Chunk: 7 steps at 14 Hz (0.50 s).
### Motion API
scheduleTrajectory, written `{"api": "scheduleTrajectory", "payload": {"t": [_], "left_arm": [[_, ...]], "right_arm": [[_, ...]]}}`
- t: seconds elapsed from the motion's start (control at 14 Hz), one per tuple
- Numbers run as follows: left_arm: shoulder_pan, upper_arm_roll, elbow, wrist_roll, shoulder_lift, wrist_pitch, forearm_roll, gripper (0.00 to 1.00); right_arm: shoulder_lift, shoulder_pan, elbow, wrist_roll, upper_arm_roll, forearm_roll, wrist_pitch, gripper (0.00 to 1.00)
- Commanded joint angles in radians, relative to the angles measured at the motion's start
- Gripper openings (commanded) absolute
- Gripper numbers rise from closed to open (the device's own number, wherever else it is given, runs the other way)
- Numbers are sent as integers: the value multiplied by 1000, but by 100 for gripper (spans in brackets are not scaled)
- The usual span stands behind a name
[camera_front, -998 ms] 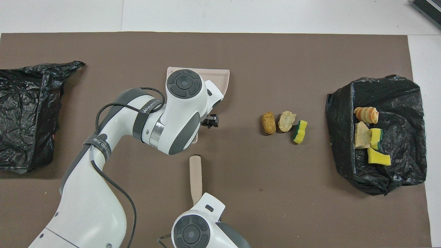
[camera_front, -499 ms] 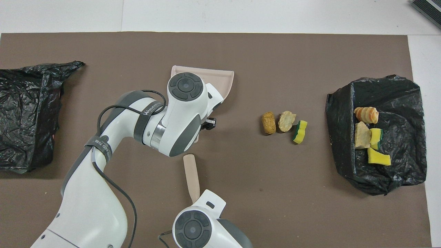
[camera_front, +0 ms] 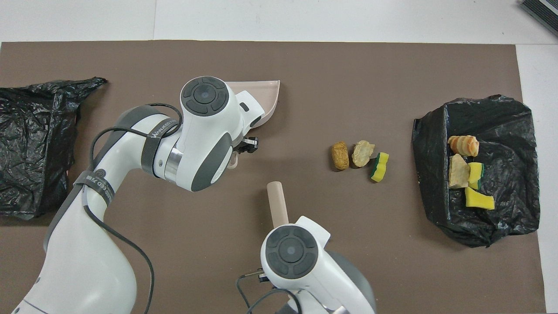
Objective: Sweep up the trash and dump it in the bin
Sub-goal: 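Lift the brush with the right gripper toward the remaining debris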
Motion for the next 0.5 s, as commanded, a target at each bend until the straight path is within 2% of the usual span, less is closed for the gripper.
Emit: {"api": "scheduleTrajectory", "payload": {"t": [0.0, 0.14, 0.29, 0.43], "left_arm": [[-4, -4, -194, 12, -83, 160, -2, 0], [-10, -4, -259, 13, -94, 248, -2, 1], [-10, -4, -254, 13, -91, 251, -2, 61], [-10, -4, -237, 12, -83, 251, 0, 62]], "right_arm": [[-72, -72, -24, -48, 7, -73, -75, 0], [-80, -125, -27, -43, 8, -146, -93, 0], [-74, -170, -25, -49, 8, -207, -87, 0], [-67, -210, -27, -72, 8, -282, -85, 0]]}}
